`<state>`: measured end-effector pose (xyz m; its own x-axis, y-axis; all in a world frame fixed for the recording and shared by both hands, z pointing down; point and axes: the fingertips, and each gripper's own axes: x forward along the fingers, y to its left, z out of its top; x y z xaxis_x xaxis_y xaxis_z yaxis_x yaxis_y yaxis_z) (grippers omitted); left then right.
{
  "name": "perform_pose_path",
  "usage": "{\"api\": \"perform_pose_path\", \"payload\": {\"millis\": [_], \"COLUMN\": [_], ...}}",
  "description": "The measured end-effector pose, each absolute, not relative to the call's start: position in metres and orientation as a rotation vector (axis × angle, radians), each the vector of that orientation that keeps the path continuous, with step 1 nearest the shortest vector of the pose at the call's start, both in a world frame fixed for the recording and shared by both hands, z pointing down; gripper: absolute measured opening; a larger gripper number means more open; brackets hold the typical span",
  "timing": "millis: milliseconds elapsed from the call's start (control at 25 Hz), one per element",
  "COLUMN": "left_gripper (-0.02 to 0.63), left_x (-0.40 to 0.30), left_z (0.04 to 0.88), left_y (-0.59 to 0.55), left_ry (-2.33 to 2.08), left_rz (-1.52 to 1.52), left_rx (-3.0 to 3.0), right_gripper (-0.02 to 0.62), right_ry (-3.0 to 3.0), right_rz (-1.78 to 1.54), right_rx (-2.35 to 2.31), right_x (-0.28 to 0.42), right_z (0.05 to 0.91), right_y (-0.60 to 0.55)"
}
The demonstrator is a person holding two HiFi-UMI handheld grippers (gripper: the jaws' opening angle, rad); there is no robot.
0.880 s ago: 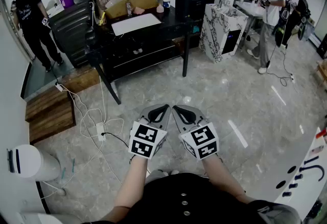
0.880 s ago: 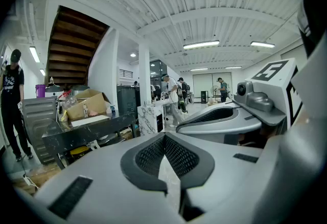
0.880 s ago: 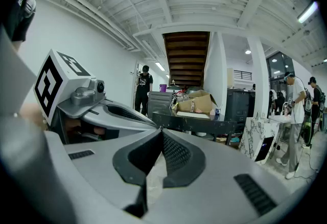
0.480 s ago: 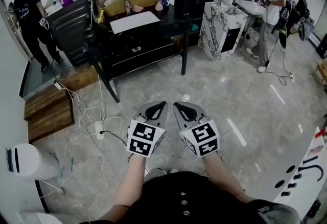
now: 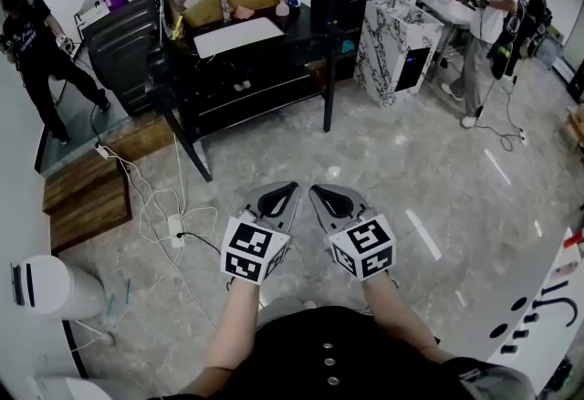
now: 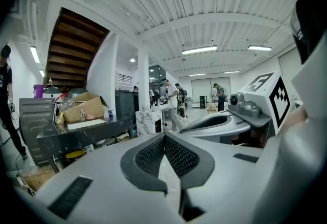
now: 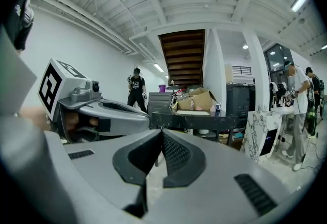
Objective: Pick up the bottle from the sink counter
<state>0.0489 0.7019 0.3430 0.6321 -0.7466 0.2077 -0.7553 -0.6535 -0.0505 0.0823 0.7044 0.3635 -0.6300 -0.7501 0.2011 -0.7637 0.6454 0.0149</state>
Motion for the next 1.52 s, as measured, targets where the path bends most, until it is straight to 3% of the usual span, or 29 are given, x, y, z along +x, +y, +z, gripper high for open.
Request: {"api": "perform_pose_path", "payload": {"millis": [120,320,440,640,1520], "left_gripper": [0.017,0.017,0.017,0.017,0.017], "left_x": [0.051,0.056,0.055,0.051,-0.024], "left_z": [0.353,0.367,0.373,0.381,0.348], "left_y": [0.704,0.697,0.692,0.672,0.438], "left_ry": [-1.3,-1.3,-1.29,-1.269,-1.197], "left_rz": [0.312,0.324,0.331,0.338,0.289], "left_rx": [2.767,2.727,2.717,2.709,2.789], "right_gripper": [0.006,0.074,0.153,0.233,0.242], "right_ry": [-2.639,-2.638,-2.654,-2.678,-2.663], "right_rz": [0.119,0.171,0.179,0.169,0.108], "right_rx": [1.245,1.273,1.313,1.333,1.387], "right_x": [0.089,0.1,0.103,0.099,0.025], "right_z": [0.379,0.391,0.388,0.386,0.361], "right_y": [0.707,0.701,0.694,0.672,0.441]}}
